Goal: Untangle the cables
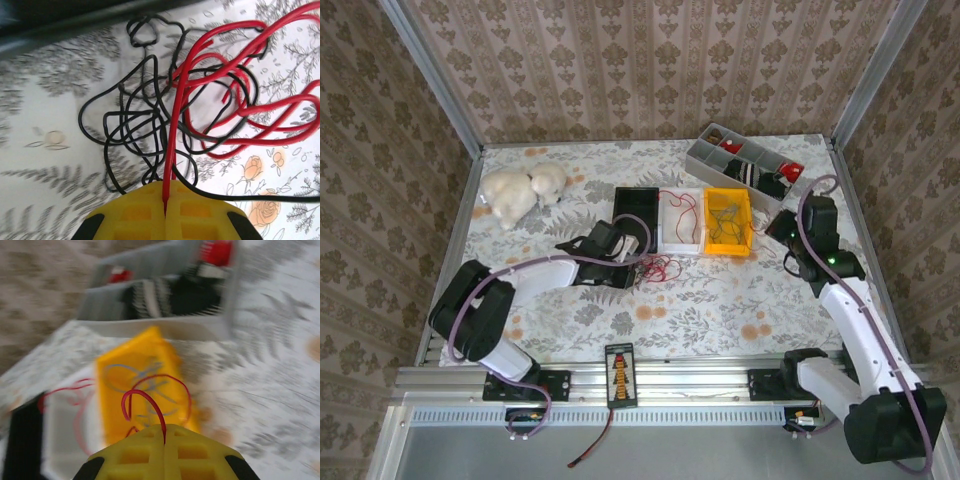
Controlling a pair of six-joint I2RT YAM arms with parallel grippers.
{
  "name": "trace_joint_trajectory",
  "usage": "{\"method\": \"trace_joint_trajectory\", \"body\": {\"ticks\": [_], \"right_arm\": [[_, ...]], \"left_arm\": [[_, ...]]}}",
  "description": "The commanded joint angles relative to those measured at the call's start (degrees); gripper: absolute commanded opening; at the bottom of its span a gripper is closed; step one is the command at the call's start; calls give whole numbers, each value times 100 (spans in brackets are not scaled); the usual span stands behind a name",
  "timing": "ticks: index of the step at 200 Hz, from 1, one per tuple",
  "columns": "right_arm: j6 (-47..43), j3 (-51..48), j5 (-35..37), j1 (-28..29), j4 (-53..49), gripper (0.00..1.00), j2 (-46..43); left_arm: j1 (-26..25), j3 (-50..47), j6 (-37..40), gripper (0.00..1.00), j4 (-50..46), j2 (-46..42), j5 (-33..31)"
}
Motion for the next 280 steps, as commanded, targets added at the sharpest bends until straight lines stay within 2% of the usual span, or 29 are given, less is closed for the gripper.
{"method": "trace_joint_trajectory", "body": {"ticks": [1, 42, 90, 139, 186, 243, 262, 280], "right_arm": [[-496, 682, -200, 502, 537, 0, 12], [-497, 1573, -104, 1112, 774, 0, 976], [-461, 2149, -47, 1496, 1118, 0, 2725], [-401, 2649, 429, 1762, 638, 0, 4276], [-409, 3246, 1316, 2034, -332, 0, 4993], [-417, 3481, 1376, 2210, -664, 4, 5415], [-475, 3493, 1308, 2268, -634, 11, 5387], [-548, 3485, 1285, 2269, -590, 35, 5205]], "left_arm": [[-23, 195, 63, 0, 106, 176, 195], [39, 406, -157, 0, -90, 230, -365], [310, 354, -531, 0, 263, 65, -199], [401, 412, -713, 0, 391, 133, -124], [402, 545, -696, 0, 312, 345, -56], [418, 564, -702, 0, 276, 386, -95], [428, 557, -708, 0, 255, 372, -112], [441, 553, -730, 0, 246, 359, -120]]}}
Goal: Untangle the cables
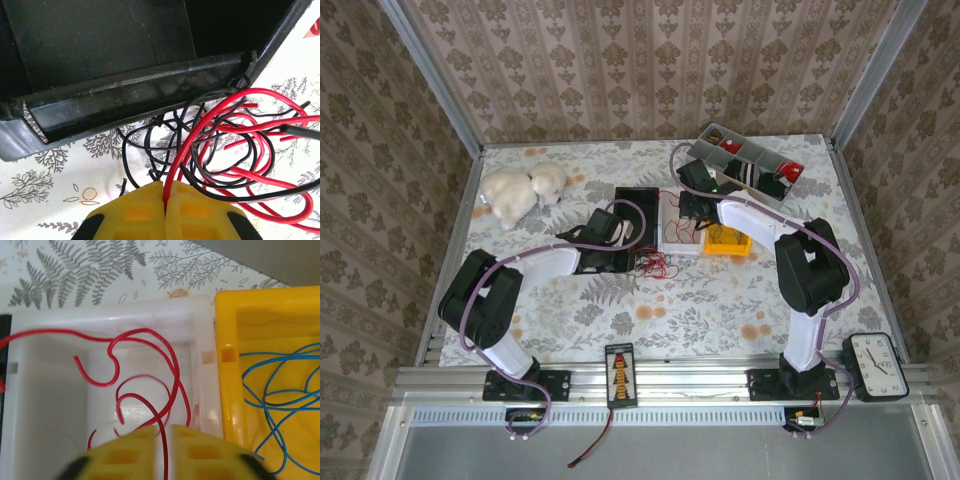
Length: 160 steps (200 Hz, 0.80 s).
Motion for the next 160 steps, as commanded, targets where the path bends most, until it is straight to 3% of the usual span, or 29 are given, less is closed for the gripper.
{"method": "trace_joint_trajectory", "body": {"ticks": [1, 24, 51, 74, 109, 160], "right_arm": [[-190, 147, 84, 48, -127, 36, -163], [-358, -2, 153, 48, 63, 51, -576], [-428, -293, 156, 43, 297, 57, -1093], [-368, -760, -94, 56, 627, 58, -1596], [-409, -1767, -1045, 300, 1295, 58, -2327], [-604, -2475, -1894, 1026, 1226, 55, -2394]], "left_arm": [[57, 120, -110, 0, -34, 5, 19], [72, 82, -155, 0, 0, -22, 0], [81, 83, -174, 0, 9, -26, 5], [81, 81, -165, 0, -37, -29, 22], [81, 52, -104, 0, -166, -117, 5], [81, -101, -33, 0, -245, -219, -38]]}}
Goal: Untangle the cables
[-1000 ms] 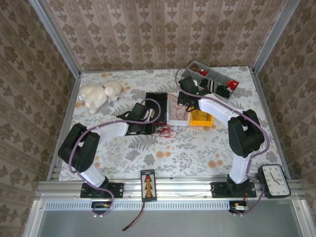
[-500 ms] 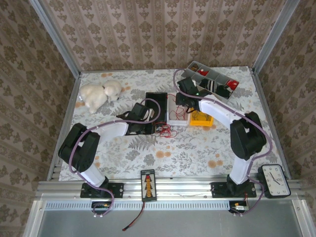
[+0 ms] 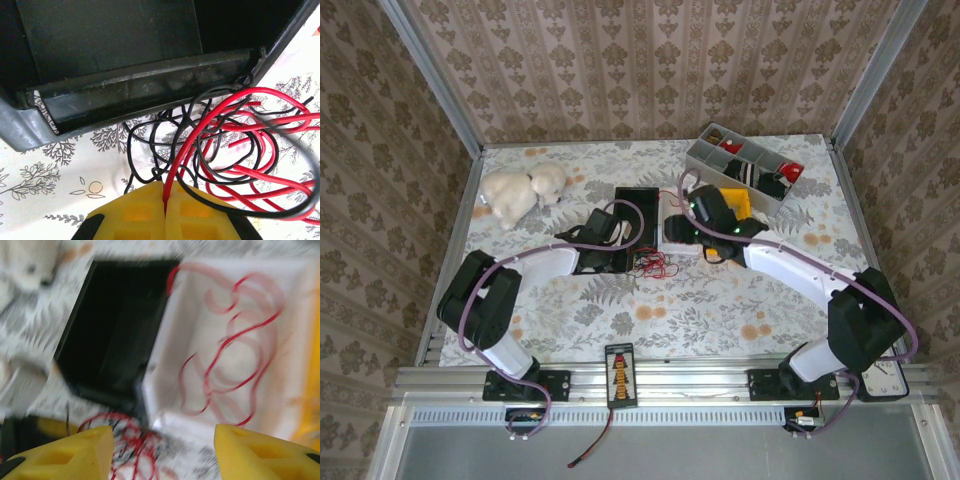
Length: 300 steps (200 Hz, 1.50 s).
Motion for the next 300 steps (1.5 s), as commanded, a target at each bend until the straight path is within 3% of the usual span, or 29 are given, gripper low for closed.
{"method": "trace_joint_trajectory", "body": {"ticks": [1, 47, 92, 139, 184, 223, 268, 300], "right_arm": [[-110, -299, -575, 238, 93, 55, -42], [198, -633, -633, 263, 208, 50, 231], [404, -565, -163, 160, -324, 50, 592], [583, -692, -538, -18, 34, 46, 949], [764, -690, -1022, -52, 372, 30, 1311], [803, -884, -874, -179, 255, 3, 1097], [1346, -1423, 375, -795, -784, 0, 183], [1718, -1882, 781, -1536, -1274, 0, -459]], "left_arm": [[44, -82, 4, 0, -156, -174, -35], [45, -83, 44, 0, -168, -180, -9], [44, -99, 57, 0, -187, -199, 0], [44, -117, 61, 0, -207, -224, -17], [44, -154, 48, 0, -227, -225, -69], [44, -171, 35, 0, -286, -236, -161], [102, -367, -418, 0, -760, -465, -1427], [350, -570, -965, 0, -1166, -610, -2053]]}}
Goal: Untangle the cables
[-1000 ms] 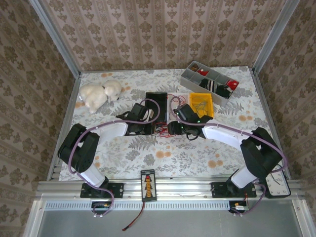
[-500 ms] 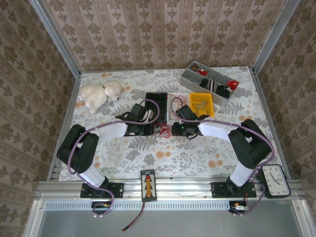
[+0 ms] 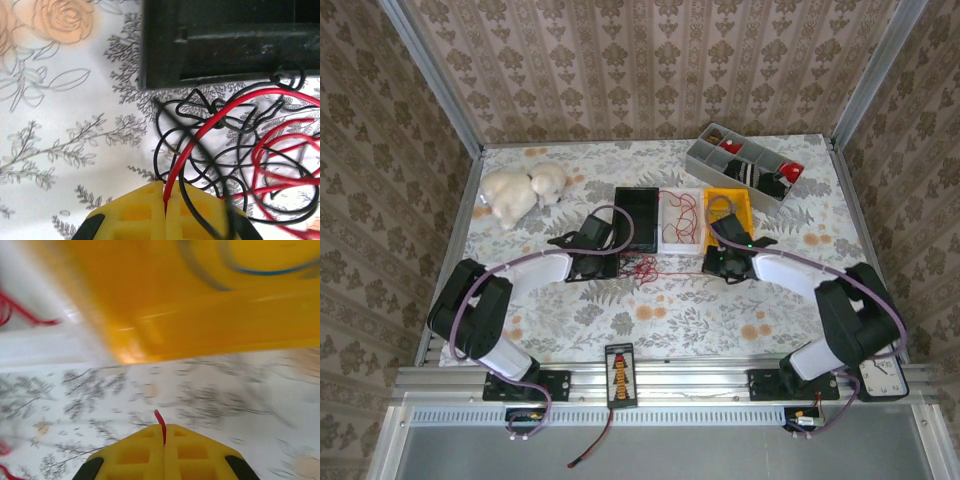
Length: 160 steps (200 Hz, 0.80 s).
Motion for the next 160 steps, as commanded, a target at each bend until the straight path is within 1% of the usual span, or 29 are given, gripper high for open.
{"method": "trace_joint_trajectory", "body": {"ticks": [1, 16, 33, 53, 64, 82, 88, 103, 118, 126, 138, 147, 154, 160], "right_arm": [[395, -351, 889, -488, -912, 0, -446], [462, -503, 1070, -820, -1069, 0, -779], [434, -570, 1226, -1154, -1217, 0, -1023], [324, -608, 1218, -1555, -1268, 0, -1230], [228, -608, 1122, -1686, -1230, 0, -1294], [40, -636, 844, -1702, -940, 0, -1372], [34, -671, 715, -1702, -826, 0, -1387], [62, -753, 361, -1682, -497, 0, -1381], [35, -821, 18, -1565, -119, 0, -1385], [-111, -873, -261, -1396, 237, 0, -1429], [-360, -933, -603, -1024, 757, 7, -1534], [-527, -926, -869, -704, 1072, 17, -1568], [-622, -864, -996, -472, 1209, 25, -1548], [-668, -799, -1087, -273, 1302, 30, -1513]], "left_arm": [[261, -203, -536, 0, -701, -179, -1104], [392, -299, -680, 0, -789, -206, -1199], [512, -382, -757, 0, -810, -190, -1166], [659, -481, -791, 0, -726, -147, -976], [714, -538, -658, 0, -504, -121, -641], [697, -540, -172, 0, -70, 0, 250], [680, -506, -72, 6, -36, 60, 469], [599, -489, 85, 12, 39, 118, 791], [554, -535, 154, 17, 122, 89, 952], [523, -558, 187, 20, 154, 51, 964], [461, -586, 264, 30, 217, -27, 1024], [414, -587, 308, 39, 242, -84, 1070], [386, -600, 335, 44, 273, -136, 1105], [363, -605, 368, 47, 292, -177, 1137]]}}
